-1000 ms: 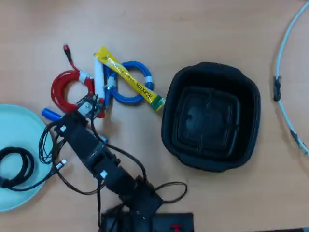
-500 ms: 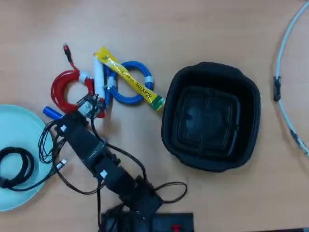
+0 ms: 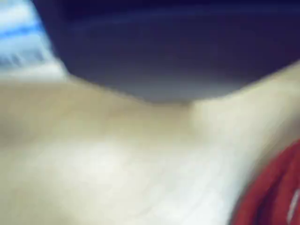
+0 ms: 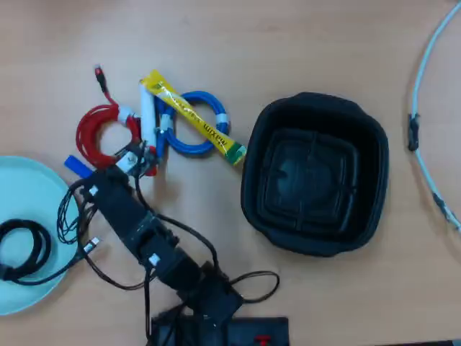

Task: Pick up the blue pen and put it in the black bowl

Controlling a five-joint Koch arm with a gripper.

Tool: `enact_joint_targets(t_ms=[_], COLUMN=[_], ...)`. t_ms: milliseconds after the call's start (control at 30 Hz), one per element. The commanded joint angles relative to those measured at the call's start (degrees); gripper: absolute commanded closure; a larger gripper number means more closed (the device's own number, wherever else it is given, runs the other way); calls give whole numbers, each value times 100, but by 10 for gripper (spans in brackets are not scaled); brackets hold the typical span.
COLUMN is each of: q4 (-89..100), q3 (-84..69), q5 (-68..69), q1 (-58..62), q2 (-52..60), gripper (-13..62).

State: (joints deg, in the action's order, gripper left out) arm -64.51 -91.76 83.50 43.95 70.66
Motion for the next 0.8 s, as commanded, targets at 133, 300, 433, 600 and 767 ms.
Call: enact_joint_targets(t_ms=[133,300,433,600,767], q4=[-1116,-1336,-1336,-1327,-1327], q3=[448,650,686,782,879], q5=[334,299,97,-439,-923], q1=[-202,-202,-193,-185,-176], q2=[773,817,923,1512,2048], gripper=[566,566,566,566,567])
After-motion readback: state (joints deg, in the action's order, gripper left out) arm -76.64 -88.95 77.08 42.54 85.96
